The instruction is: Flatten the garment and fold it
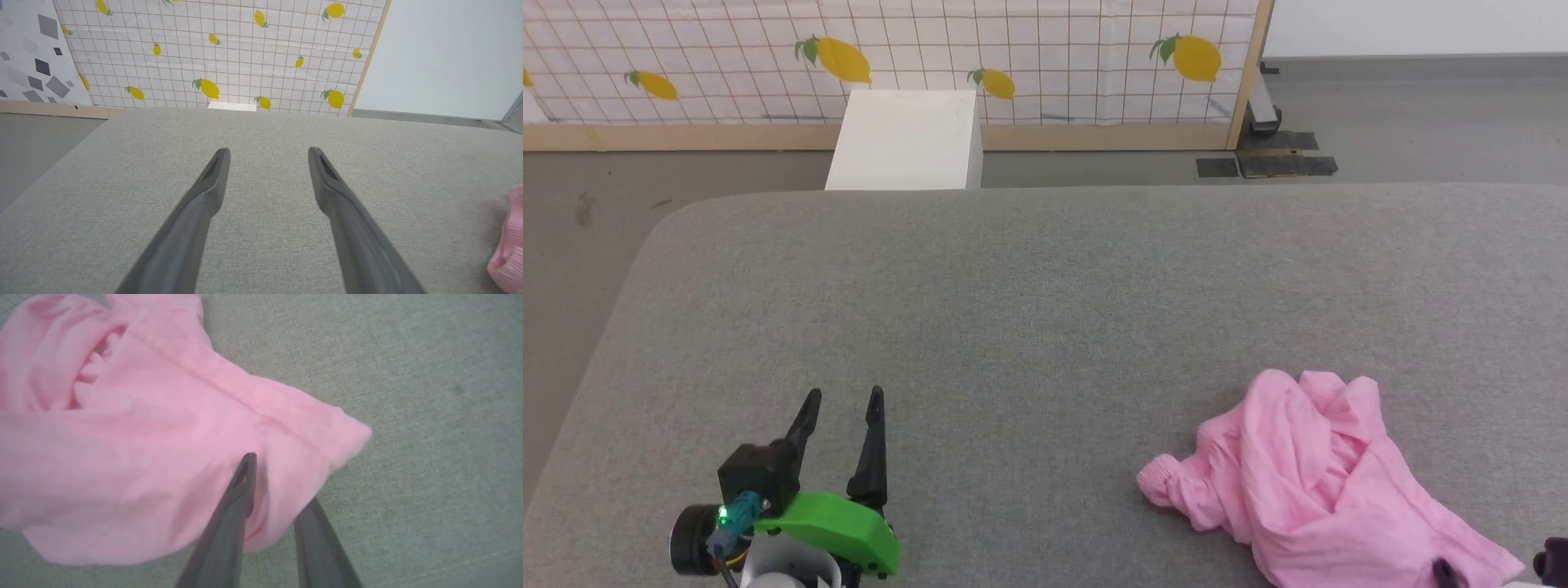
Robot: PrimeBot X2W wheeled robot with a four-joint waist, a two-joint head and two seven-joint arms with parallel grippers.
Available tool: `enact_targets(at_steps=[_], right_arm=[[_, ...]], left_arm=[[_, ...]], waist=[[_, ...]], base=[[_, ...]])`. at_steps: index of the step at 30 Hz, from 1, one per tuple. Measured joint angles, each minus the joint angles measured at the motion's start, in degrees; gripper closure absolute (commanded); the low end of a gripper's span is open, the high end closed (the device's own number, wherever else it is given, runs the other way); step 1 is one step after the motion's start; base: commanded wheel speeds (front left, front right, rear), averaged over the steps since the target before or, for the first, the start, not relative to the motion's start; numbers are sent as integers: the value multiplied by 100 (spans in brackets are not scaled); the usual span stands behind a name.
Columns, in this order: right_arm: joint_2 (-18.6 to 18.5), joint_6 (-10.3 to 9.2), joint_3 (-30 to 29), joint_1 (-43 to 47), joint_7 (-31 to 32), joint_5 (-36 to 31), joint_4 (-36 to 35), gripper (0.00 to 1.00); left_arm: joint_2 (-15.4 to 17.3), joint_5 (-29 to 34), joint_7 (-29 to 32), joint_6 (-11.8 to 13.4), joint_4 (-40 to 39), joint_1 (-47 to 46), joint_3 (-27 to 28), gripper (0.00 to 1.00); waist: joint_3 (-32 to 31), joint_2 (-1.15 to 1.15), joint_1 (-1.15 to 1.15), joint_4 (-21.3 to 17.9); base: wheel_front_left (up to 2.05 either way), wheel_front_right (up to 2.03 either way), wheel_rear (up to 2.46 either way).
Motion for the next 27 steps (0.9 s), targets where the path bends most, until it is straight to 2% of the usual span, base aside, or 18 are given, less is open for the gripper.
enact_targets(at_steps=[5, 8, 10, 11, 16, 21, 26, 27], right_arm=[[13, 0, -36, -56, -581, 10, -291, 0], [10, 0, 118, -259, -631, -110, -468, 0], [4, 0, 405, -464, -387, -211, -547, 0], [-37, 0, 999, -905, 148, -252, -595, 0], [-432, 0, 2028, -1680, 951, -29, -372, 0], [-835, 0, 2666, -2235, 1656, 396, 211, 0], [-1156, 0, 3190, -2621, 2006, 710, 779, 0], [-1182, 0, 3248, -2658, 2035, 776, 861, 41]], left_arm=[[4, -13, 7, 41, -18, 108, -11, 0], [5, -15, 46, 58, -25, 153, -23, 0], [8, -23, 56, 65, -36, 172, -29, 0], [13, -23, 58, 65, -53, 171, -48, 0], [7, -22, 74, 62, -64, 133, -119, 0], [-26, -21, 63, 52, -36, 65, -174, 0], [-56, -23, 34, 46, 68, -13, -180, 0], [-59, -23, 13, 30, 90, -25, -178, 0]], waist=[[-91, 0, 0, -28], [-149, 0, 0, -35], [-168, 0, 0, -44], [-155, 0, 0, -28], [-99, 0, 0, 106], [1, 0, 0, 289], [134, 0, 0, 455], [153, 0, 0, 478]], base=[[0, 0, 0], [0, 0, 0], [0, 0, 0], [0, 0, 0], [0, 0, 0], [0, 0, 0], [0, 0, 0], [0, 0, 0]])
